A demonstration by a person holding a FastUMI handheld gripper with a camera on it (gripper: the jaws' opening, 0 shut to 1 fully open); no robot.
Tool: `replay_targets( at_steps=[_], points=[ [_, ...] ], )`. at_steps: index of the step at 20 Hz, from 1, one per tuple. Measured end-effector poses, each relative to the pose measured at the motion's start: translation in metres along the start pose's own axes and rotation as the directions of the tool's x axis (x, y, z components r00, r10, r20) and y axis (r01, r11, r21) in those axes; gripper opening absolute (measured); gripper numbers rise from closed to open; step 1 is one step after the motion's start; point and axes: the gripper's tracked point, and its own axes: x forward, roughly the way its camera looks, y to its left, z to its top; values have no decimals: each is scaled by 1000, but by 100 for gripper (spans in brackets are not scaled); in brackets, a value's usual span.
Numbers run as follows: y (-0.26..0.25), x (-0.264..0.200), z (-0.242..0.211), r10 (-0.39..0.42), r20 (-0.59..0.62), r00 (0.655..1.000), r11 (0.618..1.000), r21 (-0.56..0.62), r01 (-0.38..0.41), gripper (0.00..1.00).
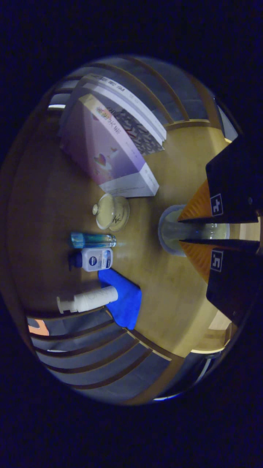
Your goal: Pull open the drawer, take out the items inside it, and place them on the countertop above the cabinet.
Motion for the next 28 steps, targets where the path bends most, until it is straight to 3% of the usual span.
replay_targets(
  at_steps=[4, 8, 14, 22, 28],
  points=[
    [11, -1, -1, 41, 35, 999, 998, 51, -43, 46],
    [17, -35, -7, 83, 120, 989, 991, 94, -95, 70],
    [44, -110, -44, 174, 262, 949, 984, -4, -179, 87],
    [73, -202, -107, 248, 460, 853, 969, -111, -222, 100],
    [84, -230, -137, 230, 587, 776, 973, -116, -201, 100]
  ],
)
